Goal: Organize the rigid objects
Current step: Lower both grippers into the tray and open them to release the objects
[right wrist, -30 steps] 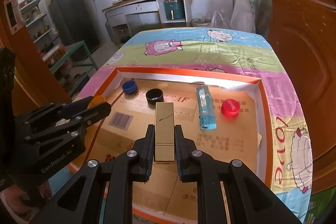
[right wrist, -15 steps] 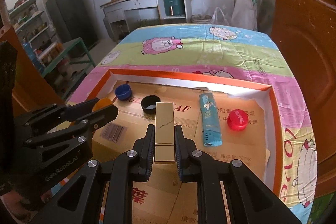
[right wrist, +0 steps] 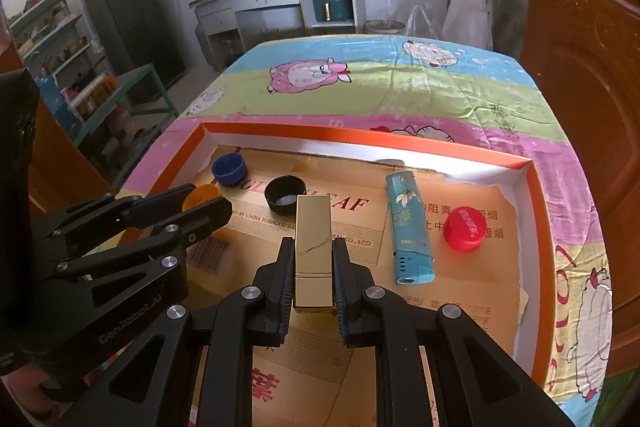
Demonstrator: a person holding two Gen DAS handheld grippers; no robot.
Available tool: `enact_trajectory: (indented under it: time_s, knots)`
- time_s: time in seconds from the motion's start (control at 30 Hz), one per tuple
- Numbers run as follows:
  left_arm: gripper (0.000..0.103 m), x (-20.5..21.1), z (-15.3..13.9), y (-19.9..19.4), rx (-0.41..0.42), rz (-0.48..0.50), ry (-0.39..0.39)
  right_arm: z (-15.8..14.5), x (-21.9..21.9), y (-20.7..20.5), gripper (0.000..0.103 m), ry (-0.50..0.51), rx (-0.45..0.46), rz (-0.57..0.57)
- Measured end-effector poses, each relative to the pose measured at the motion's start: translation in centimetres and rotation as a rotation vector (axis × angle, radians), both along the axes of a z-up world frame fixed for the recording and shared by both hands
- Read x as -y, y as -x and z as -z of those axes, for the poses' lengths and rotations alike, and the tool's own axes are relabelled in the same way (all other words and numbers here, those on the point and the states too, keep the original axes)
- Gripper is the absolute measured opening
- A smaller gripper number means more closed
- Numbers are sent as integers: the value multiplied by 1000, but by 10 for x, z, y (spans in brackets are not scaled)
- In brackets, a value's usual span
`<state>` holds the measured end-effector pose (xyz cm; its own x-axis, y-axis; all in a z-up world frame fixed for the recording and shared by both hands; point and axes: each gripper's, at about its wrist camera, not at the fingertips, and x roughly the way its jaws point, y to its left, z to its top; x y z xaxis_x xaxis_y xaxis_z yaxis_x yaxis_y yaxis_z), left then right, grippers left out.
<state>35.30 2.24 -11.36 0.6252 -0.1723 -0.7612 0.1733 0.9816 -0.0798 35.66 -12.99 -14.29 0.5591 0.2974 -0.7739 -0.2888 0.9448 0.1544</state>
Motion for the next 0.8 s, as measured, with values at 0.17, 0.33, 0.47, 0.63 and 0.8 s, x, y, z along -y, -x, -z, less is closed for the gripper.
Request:
enact_trajectory:
  time_s: [0.17,0.33,0.47,0.63,0.8]
  knots:
    - [30,1,6,-3,-13,-2,-7,4,-2,-3,18,6,-10,-1]
    - [30,1,13,-5,-30,-3,-12,10,-3,-5,18,24,-20,1]
    - [30,0,14,-6,-41,0,-10,15,-5,-7,18,43,-32,1]
    - [31,-4,18,-8,-66,-3,13,15,-7,-6,24,47,-31,-4]
    - [38,-4,17,-7,-64,0,18,15,-6,-6,27,44,-34,-3]
